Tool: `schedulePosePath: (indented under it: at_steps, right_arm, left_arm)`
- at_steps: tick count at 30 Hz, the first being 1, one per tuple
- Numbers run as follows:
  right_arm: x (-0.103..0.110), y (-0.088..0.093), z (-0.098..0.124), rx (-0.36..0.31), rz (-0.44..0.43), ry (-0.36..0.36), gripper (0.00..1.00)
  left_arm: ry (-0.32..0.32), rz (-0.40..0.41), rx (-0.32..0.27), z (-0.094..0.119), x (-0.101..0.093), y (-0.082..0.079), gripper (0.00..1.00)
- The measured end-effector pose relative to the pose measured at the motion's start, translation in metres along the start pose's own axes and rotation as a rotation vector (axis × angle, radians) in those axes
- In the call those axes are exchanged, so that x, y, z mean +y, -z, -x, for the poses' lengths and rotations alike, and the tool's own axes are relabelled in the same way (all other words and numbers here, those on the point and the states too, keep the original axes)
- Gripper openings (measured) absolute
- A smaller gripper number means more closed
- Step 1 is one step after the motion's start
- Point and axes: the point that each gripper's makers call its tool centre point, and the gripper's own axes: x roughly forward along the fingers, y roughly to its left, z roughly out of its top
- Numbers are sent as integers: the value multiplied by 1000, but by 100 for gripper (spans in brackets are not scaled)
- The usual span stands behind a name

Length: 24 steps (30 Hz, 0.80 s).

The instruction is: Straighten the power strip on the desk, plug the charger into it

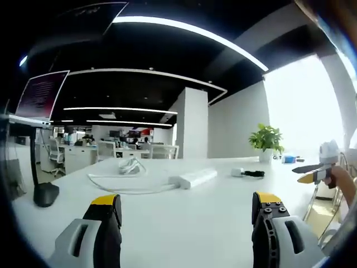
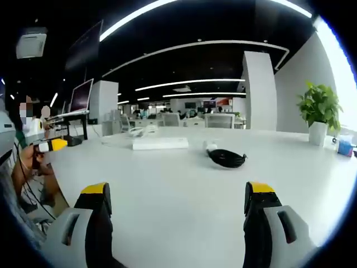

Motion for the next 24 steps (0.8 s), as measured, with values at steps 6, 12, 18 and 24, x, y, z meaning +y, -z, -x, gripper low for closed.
schedulePosePath:
  at_steps: [6,12,18,24]
  right_arm:
    - [-1,2,0,5,-8,2,99]
    - [7,-5,2,-12,-2,-14,99]
    - [11,-3,3,-19,-1,-27,98]
    - [14,0,-2,-13,-9,-46,98]
  left_arm:
    - [12,4,5,2,-6,2,99]
    - [12,5,-13,9,-7,-1,99]
    - [21,-6,-7,13,-13,0,99]
    - [15,-22,-4,13,-12,-1,99]
